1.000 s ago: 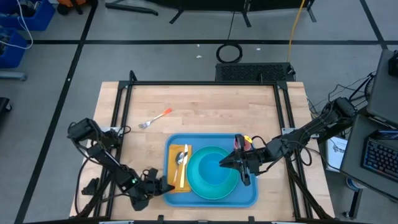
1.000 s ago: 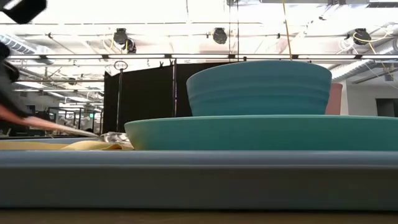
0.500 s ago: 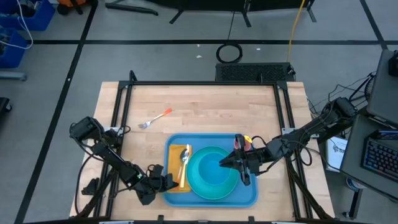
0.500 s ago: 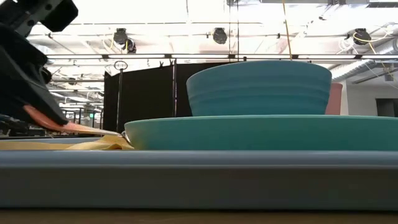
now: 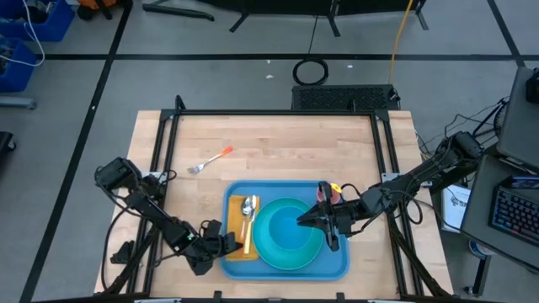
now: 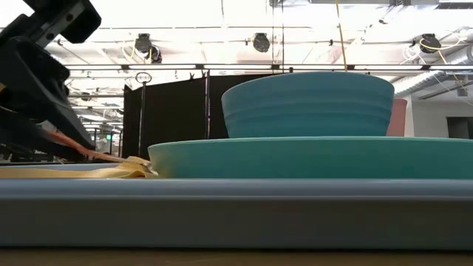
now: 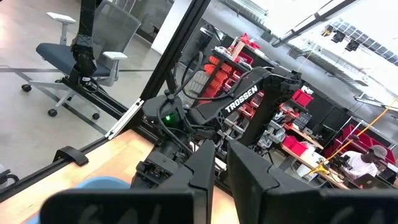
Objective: Set up tray
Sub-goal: Put the orange spoon on top of the yellow napkin to the left of the yellow knife
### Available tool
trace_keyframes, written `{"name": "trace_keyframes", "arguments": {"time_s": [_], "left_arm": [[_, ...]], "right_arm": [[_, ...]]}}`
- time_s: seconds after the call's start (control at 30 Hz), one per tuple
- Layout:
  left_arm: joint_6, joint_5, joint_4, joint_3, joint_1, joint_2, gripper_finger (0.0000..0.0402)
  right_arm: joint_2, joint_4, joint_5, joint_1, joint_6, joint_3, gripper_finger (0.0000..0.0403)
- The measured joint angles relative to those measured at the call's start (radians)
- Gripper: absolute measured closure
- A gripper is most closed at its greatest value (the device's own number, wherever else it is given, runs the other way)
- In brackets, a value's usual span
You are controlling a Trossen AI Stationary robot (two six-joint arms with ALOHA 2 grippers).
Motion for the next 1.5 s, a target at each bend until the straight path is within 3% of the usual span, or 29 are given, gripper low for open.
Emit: {"name": "trace_keyframes", "arguments": {"time_s": [0.37,0.53,0.87,1.23,1.37,1.5], "left_arm": [[0.076,0.009,0.033,0.000,0.004,0.000,0.0348],[0.076,0.086,0.020,0.000,0.004,0.000,0.0361],[0.135,0.087,0.037,0.000,-0.008,0.000,0.0397],[0.408,-0.215,0.141,0.000,-0.086,0.000,0.0381],[0.642,-0.334,0.227,0.000,-0.104,0.000,0.0392],[0.940,-0.385,0.353,0.000,-0.110,0.000,0.0398]], "right_arm": [[0.000,0.000,0.000,0.000,0.000,0.000,0.0369],[0.000,0.000,0.000,0.000,0.000,0.000,0.0369],[0.000,0.000,0.000,0.000,0.000,0.000,0.0369],[0.000,0.000,0.000,0.000,-0.002,0.000,0.0369],[0.000,-0.001,0.007,-0.001,-0.001,0.002,0.0369],[-0.001,-0.085,0.063,-0.010,0.063,0.043,0.0369]]}}
